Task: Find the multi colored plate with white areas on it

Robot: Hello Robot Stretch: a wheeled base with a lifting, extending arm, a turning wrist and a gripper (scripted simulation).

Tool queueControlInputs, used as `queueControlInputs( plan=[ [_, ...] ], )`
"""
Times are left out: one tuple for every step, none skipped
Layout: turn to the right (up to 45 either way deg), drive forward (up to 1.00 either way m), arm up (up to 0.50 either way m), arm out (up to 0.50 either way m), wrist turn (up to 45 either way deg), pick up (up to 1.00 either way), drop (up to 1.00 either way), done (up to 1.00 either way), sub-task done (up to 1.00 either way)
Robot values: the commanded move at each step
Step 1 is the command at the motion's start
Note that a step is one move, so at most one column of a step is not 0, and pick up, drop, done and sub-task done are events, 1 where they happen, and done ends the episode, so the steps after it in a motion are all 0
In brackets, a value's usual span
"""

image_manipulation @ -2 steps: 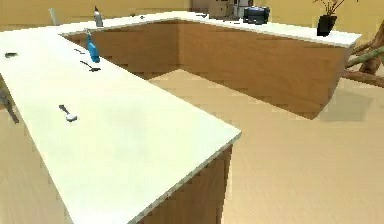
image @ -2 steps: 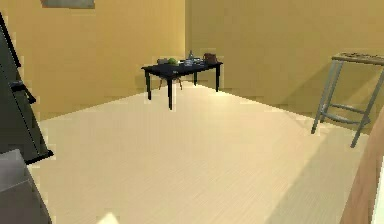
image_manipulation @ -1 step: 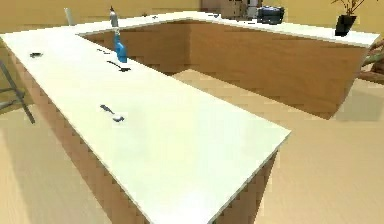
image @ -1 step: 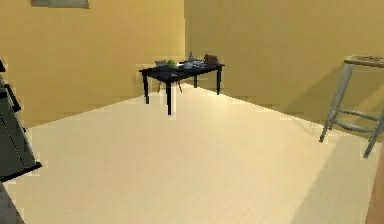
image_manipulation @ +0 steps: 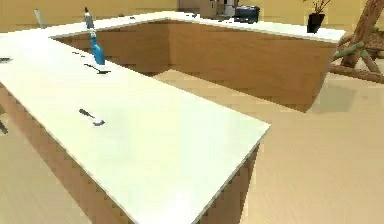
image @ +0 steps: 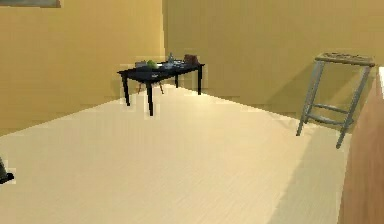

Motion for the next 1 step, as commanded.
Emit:
queueControlInputs(
  plan=[
    [0.0, 1.00, 0.00, 0.00, 0.0, 0.00, 0.00, 0.00, 0.00]
  ],
)
